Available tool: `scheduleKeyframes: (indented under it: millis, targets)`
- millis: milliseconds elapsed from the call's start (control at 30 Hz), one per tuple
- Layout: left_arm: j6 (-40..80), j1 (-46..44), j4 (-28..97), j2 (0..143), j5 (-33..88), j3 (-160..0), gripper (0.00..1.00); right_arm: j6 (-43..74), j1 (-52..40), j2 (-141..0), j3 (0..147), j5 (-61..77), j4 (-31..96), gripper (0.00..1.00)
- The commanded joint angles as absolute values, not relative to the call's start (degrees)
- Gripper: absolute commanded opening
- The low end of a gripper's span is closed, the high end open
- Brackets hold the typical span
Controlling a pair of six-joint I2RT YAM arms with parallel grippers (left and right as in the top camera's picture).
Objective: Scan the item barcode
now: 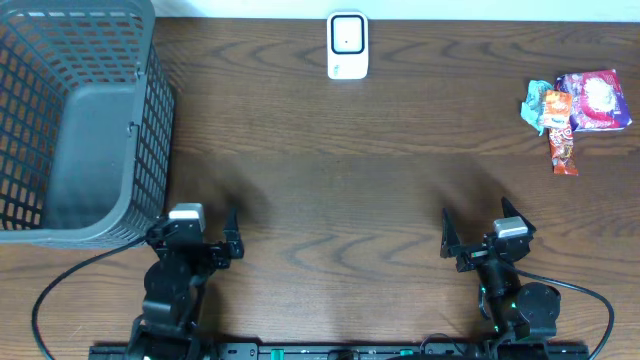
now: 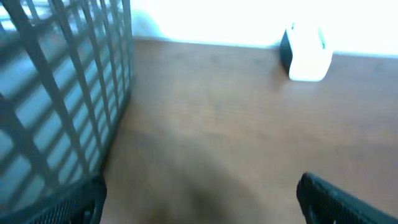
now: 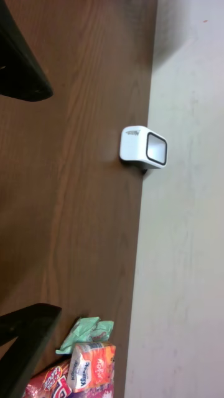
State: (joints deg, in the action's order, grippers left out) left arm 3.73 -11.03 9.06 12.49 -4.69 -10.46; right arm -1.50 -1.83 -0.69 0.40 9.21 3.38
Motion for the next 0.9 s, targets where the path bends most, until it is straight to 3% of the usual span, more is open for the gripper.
scheduleKeyframes:
  millis: [0, 467, 867]
  targets:
    - [1.63, -9.76, 5.93, 9.54, -2.52, -7.14, 0.98, -0.71, -1.54, -0.32, 0.3, 9.13, 3.64, 0.99]
    - [-0.43, -4.45, -3.86, 0.58, -1.83, -0.38, 0.98, -0.71, -1.54, -0.32, 0.3, 9.13, 3.64, 0.99]
    - [-0.45, 0.19, 4.16, 0.08, 0.97, -0.23, 0.98, -0.69, -1.54, -0.32, 0.3, 9.15, 3.64, 0.99]
